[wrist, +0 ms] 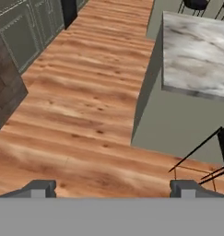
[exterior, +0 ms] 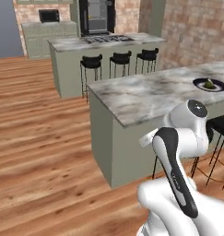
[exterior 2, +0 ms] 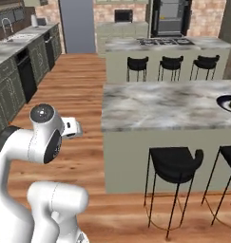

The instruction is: Take the cheese, fish, and lime from the fridge and place them on the plate on the dining counter to create an appetizer plate.

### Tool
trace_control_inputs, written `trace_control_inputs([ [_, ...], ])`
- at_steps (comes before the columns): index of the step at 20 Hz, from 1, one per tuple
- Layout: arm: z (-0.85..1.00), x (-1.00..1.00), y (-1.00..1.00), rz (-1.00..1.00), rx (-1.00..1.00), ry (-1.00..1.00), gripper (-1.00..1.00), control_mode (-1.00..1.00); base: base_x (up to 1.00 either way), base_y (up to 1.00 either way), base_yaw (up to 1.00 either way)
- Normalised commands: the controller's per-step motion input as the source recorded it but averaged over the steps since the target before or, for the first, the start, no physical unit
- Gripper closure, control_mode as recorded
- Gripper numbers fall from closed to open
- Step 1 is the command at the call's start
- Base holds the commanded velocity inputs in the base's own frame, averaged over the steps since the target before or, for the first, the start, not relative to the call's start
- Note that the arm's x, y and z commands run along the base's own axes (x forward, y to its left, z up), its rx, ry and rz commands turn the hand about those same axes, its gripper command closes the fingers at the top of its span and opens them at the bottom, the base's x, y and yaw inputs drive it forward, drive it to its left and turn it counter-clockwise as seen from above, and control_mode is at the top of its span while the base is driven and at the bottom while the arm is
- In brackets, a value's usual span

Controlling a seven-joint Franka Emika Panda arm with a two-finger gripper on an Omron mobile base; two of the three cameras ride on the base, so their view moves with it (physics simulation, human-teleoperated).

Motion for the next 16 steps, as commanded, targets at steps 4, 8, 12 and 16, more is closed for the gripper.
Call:
trace_control_inputs([
  [4, 0.00, 0.00, 0.00, 0.00, 0.00, 0.00, -1.00, 1.00, 0.23, 1.00, 0.21],
  [8, 0.00, 0.00, 0.00, 0.00, 0.00, 0.00, -1.00, 1.00, 0.73, 1.00, 0.18],
  [12, 0.00, 0.00, 0.00, 0.00, 0.00, 0.00, -1.00, 1.00, 1.00, 0.91, 0.09],
  [16, 0.00, 0.00, 0.00, 0.00, 0.00, 0.00, -1.00, 1.00, 1.00, 0.18, 0.00],
])
